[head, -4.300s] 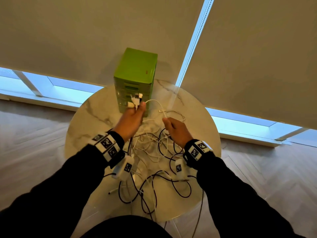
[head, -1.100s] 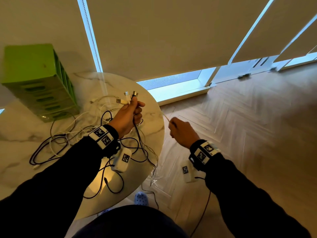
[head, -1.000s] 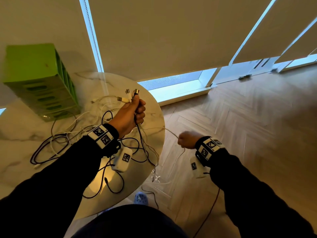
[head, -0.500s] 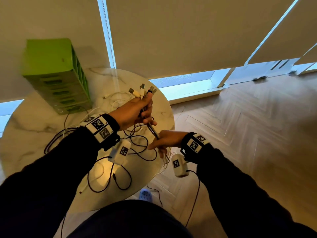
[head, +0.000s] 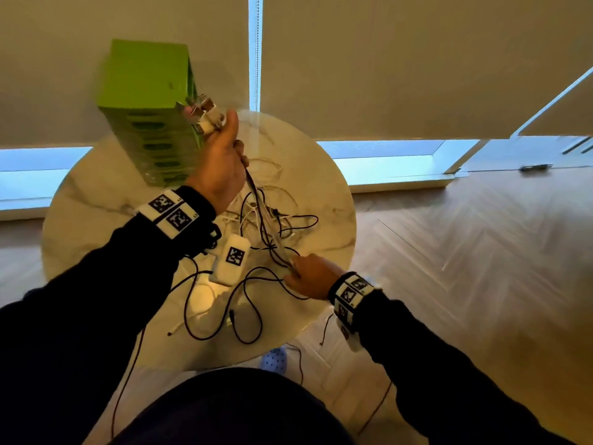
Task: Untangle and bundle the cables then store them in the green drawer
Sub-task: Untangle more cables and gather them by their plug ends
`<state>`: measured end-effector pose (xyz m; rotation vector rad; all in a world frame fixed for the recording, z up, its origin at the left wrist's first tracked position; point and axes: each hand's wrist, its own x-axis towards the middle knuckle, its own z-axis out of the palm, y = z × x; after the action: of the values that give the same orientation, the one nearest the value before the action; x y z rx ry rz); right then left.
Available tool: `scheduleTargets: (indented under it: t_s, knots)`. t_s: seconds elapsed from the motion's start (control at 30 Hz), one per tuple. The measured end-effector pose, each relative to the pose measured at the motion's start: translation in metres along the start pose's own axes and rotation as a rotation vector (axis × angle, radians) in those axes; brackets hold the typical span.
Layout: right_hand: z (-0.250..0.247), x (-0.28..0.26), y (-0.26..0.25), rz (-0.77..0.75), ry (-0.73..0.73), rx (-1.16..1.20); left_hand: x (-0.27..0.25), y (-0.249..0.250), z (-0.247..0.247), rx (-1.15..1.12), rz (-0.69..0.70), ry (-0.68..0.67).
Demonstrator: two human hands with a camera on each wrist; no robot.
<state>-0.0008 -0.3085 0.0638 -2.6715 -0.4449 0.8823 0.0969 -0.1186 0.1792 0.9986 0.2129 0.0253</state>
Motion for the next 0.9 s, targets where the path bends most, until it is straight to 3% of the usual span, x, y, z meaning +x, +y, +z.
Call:
scheduleTargets:
  t_s: [0.07,0.17,0.3,0.43,0.6,0.73,0.9]
  knots:
    - [0.019,0.004,-0.029,-0.072,-0.104,-0.049,0.002,-0.006,-0.007,0.126,0.005,0.069]
    - [0.034,0.010,-0.052,-0.105,-0.220,-0.060,0.004,-0.017,-0.022,0.347,-0.040,0.071]
    - [0.035,0.017,-0.036,-0.092,-0.362,0.054,0.013,-0.017,-0.051,0.336,-0.127,-0.004]
    - [0.000,0.024,-0.012,-0.062,-0.454,0.208,0.016,-0.018,-0.075,0.455,-0.163,-0.026]
    - [-0.057,0.065,0.009,-0.050,-0.232,0.425,0.023,-0.029,-0.085,0.458,-0.194,0.021]
    - [-0.081,0.120,0.022,0.081,0.093,0.268,0.023,-0.042,-0.087,0.492,-0.216,0.016]
    - [-0.057,0.181,0.033,0.305,-0.014,0.014,0.023,-0.058,-0.098,0.550,-0.224,0.057]
